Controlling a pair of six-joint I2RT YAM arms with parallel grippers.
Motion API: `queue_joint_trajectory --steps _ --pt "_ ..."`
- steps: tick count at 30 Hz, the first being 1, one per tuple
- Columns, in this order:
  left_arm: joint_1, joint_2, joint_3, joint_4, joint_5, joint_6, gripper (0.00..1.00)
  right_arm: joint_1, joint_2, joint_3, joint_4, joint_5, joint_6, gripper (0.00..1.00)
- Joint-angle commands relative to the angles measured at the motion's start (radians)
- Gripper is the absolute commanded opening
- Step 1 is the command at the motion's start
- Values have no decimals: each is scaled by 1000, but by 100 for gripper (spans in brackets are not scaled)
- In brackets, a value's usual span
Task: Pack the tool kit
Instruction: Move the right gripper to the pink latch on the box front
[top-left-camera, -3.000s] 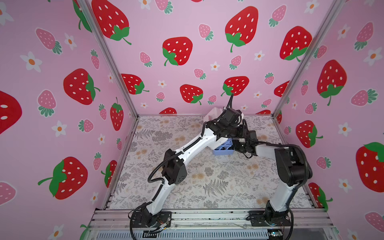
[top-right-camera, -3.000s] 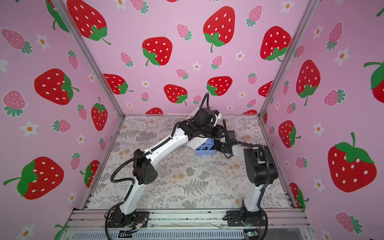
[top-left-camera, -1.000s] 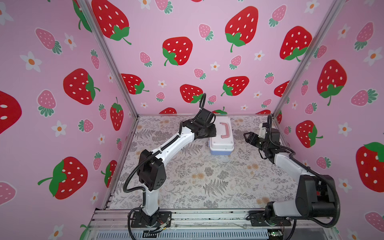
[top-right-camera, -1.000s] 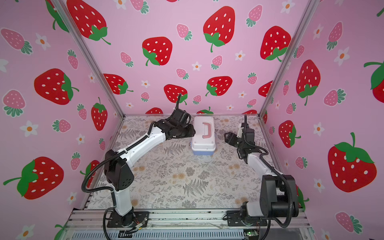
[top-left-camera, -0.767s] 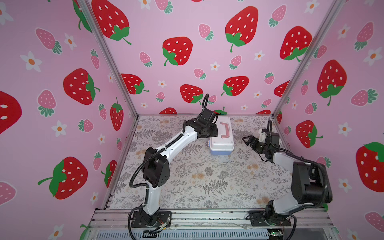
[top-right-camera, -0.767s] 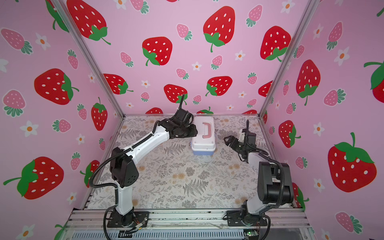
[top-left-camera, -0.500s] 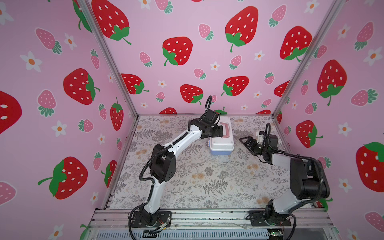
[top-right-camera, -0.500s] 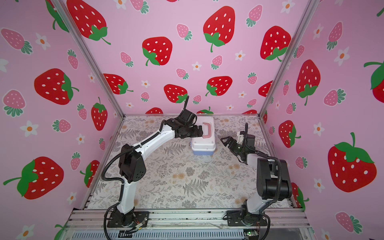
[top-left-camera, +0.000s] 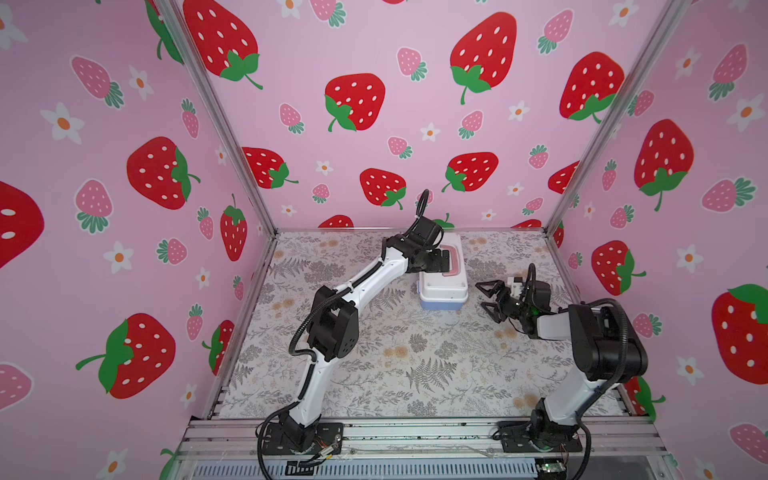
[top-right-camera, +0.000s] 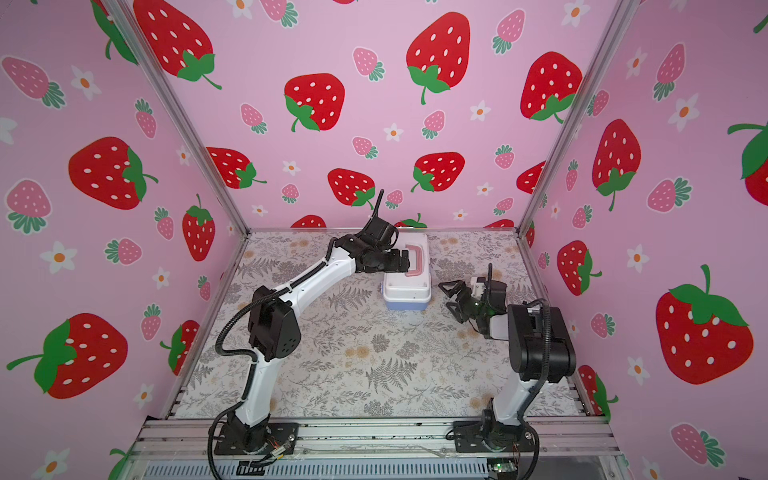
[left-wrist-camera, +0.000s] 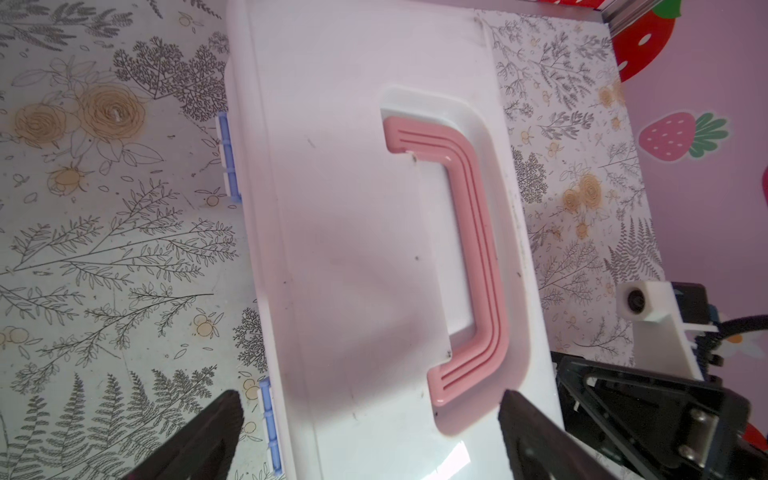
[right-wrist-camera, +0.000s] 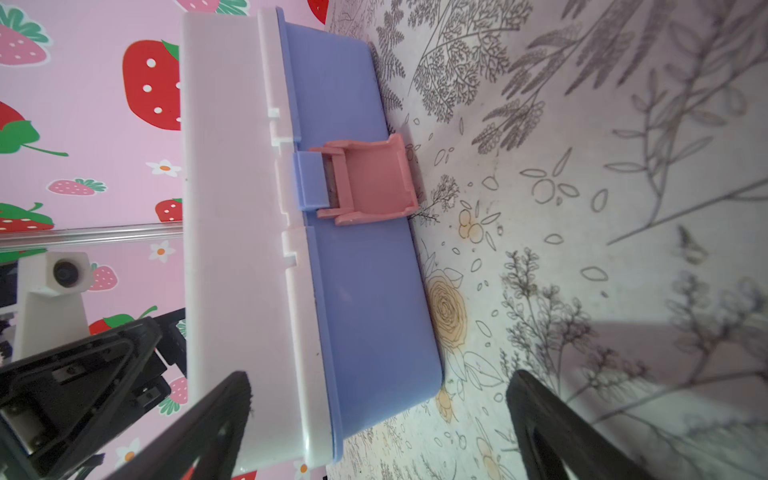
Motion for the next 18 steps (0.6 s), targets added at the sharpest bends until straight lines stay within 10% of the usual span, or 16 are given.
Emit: queue_joint_trajectory --steps 1,12,18 --pt "-12 47 51 -12 -16 59 94 23 23 2 61 41 125 99" --pt "-25 108 78 -45 -22 135 95 203 311 5 605 271 776 99" --pt "-31 133 57 -20 15 133 94 243 365 60 548 379 825 99"
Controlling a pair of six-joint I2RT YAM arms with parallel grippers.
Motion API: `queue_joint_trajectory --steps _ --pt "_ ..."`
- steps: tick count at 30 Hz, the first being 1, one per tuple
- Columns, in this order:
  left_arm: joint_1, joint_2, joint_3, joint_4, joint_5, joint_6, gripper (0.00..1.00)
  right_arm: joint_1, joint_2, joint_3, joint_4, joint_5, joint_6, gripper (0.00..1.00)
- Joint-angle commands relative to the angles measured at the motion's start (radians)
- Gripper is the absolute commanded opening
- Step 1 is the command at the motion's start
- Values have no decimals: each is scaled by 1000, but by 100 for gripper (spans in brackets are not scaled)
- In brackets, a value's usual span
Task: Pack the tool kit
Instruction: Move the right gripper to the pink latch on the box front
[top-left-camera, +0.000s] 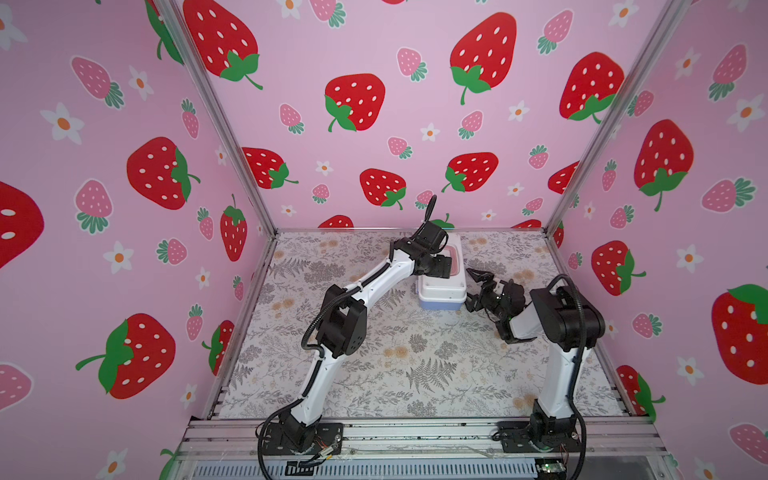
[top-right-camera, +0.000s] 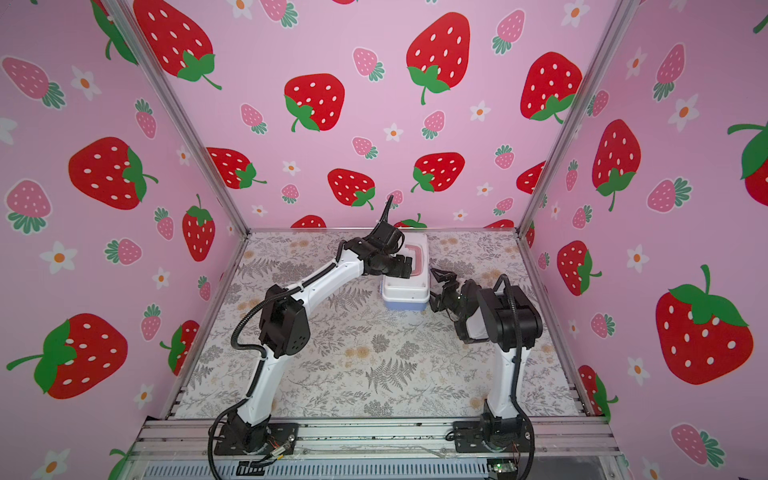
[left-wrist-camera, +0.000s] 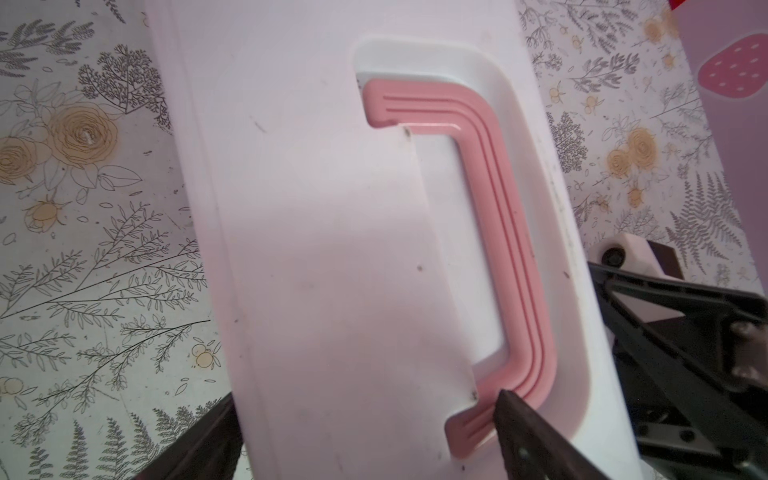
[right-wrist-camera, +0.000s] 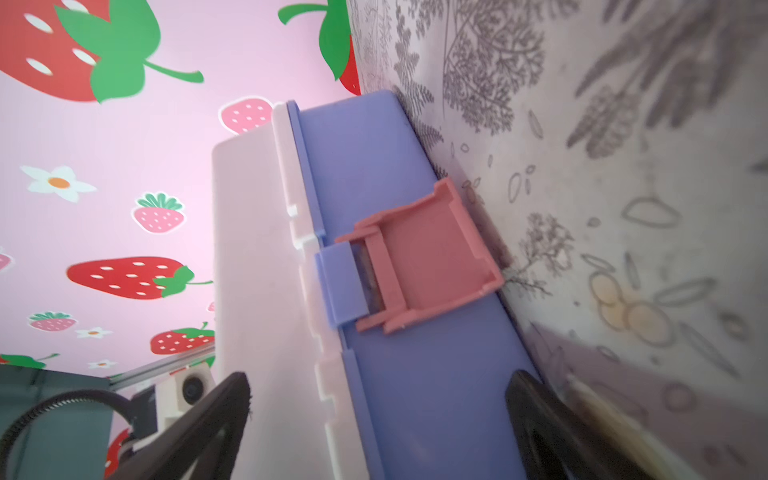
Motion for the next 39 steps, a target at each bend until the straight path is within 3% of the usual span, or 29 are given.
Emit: queue_joint_trajectory --steps 1,17,21,28,39 --pt "-19 48 5 -7 43 23 94 39 51 10 -82 65 146 99" --pt "-74 71 6 -27 53 28 92 29 118 201 -147 120 244 99" --pt "-73 86 15 -35 49 30 92 22 36 204 -320 107 138 99" --pt "-71 116 54 -48 60 33 92 -4 -160 225 -813 268 -163 99" --pt "-71 110 53 -57 72 23 92 -8 8 334 -806 204 -124 99"
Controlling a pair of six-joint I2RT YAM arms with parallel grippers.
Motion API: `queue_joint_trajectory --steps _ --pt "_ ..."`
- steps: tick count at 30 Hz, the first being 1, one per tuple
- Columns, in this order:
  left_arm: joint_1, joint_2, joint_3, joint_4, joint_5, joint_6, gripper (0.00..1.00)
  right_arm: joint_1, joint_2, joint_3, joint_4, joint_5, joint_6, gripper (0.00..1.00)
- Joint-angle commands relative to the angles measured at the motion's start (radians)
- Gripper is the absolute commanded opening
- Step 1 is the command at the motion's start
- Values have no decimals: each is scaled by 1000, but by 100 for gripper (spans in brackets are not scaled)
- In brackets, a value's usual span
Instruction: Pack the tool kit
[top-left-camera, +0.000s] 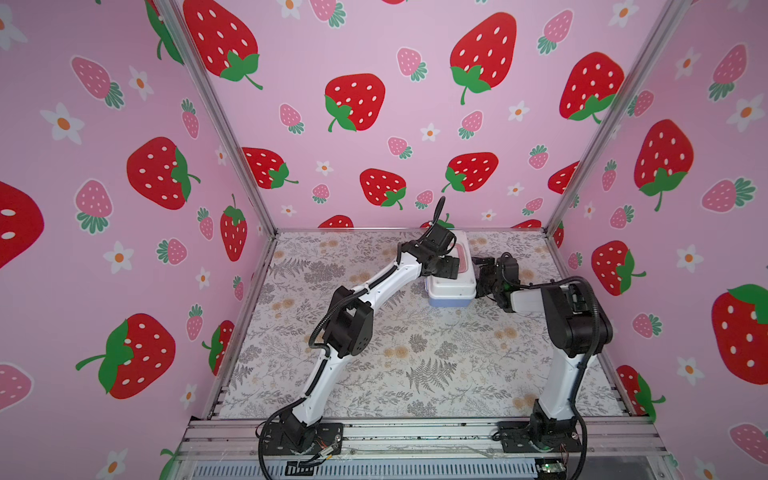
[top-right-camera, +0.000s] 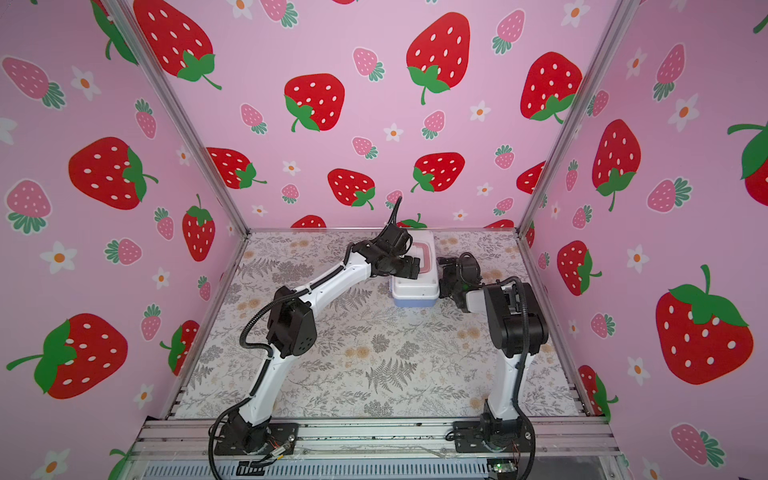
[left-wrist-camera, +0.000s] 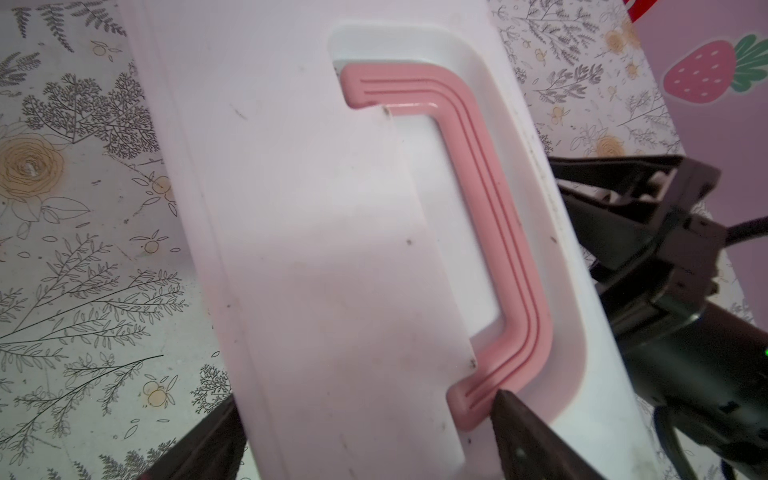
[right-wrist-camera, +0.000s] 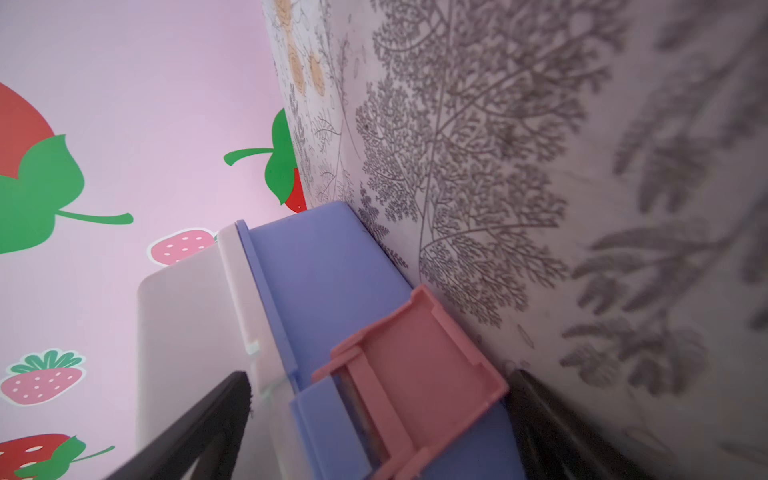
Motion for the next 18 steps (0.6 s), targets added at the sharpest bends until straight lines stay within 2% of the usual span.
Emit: queue_joint_trajectory --steps 1,3,6,11,14,16,18 --pt "-35 55 -8 -91 77 22 92 8 84 11 -77 6 19 99" --pt "-36 59 -6 -89 84 17 92 8 110 18 -39 0 28 99" --pt "-35 69 0 -91 93 7 92 3 179 22 115 -57 68 99" --pt "-39 72 -1 -100 91 8 92 2 284 -37 529 -118 195 100" --pt "-38 75 -1 -107 88 11 92 -1 342 -41 747 -146 237 94" --pt "-38 79 0 -111 88 11 92 -2 364 -41 842 -173 257 91" --pt "-39 80 -1 -113 88 11 92 1 346 -61 861 -199 246 90"
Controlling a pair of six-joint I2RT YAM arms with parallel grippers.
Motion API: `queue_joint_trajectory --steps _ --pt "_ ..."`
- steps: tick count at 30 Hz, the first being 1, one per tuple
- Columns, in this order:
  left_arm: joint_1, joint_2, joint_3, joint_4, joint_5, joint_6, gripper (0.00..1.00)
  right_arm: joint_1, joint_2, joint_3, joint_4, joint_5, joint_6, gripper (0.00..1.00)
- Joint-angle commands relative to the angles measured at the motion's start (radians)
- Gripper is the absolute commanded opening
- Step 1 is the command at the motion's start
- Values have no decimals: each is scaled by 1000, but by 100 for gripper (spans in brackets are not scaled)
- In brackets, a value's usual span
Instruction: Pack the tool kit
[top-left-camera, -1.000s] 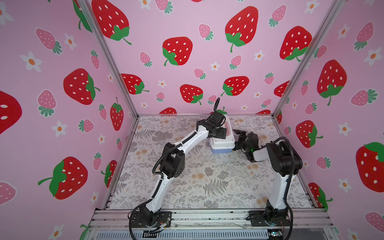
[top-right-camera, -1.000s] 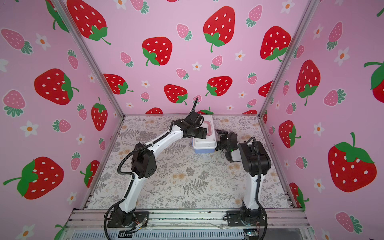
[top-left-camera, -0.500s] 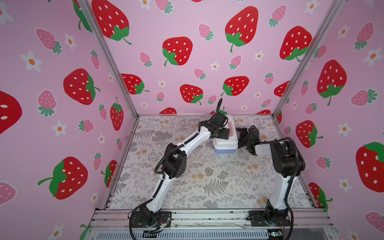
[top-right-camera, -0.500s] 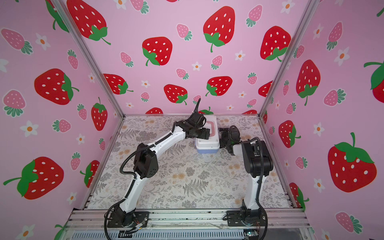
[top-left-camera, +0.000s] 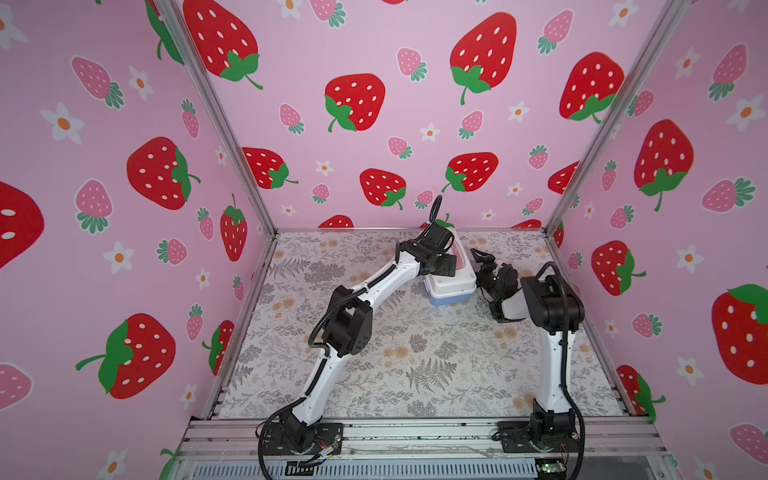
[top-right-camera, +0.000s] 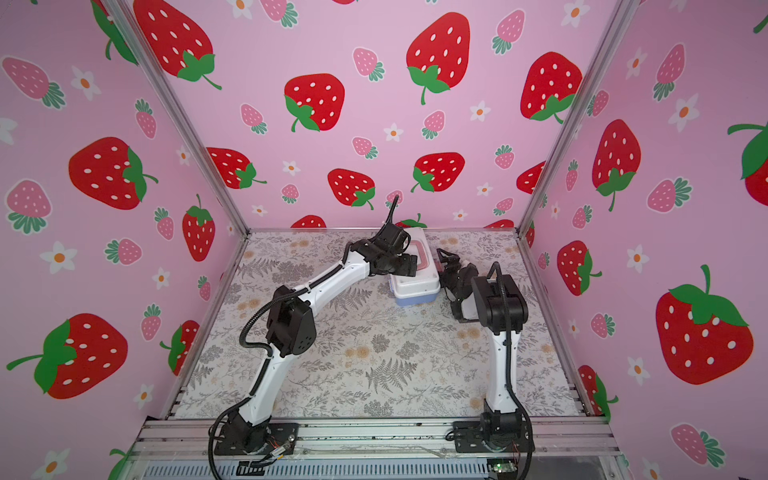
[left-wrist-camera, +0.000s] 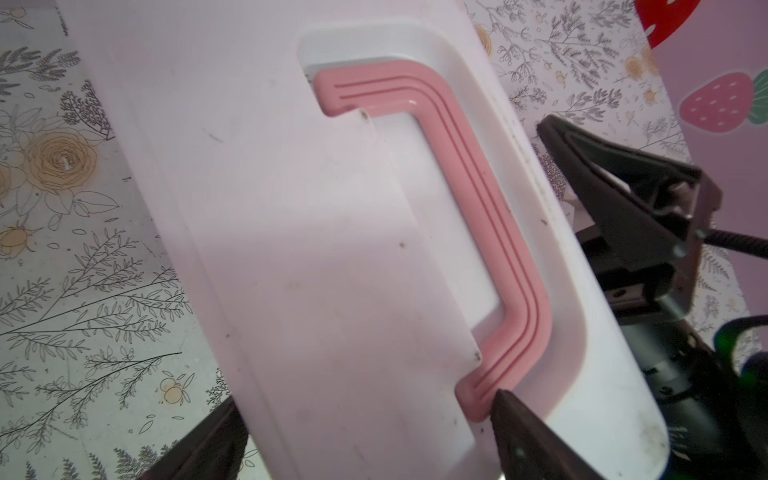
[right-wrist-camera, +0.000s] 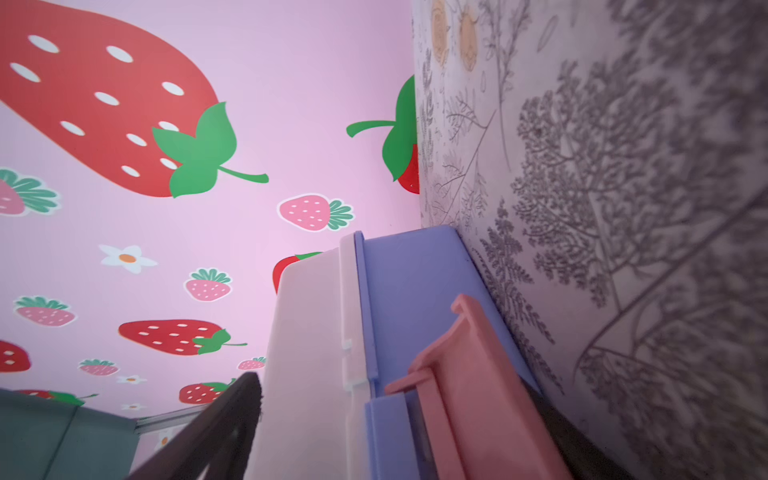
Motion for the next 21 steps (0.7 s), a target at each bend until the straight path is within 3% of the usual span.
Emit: queue_joint_trajectory --steps 1,5,9,16,21 --pt "-50 79 0 -116 108 45 92 28 12 -77 43 -88 73 90" --pt "-49 74 1 -115 105 41 92 53 -155 -211 -112 -65 -100 92" --pt "-46 60 3 -114 105 39 92 116 -289 -335 -187 -4 -188 94" --pt "-19 -37 -87 -89 102 20 93 227 -403 -478 -186 85 -176 98" --pt "-4 -141 -202 -42 101 11 94 182 -439 -549 -120 109 -122 100"
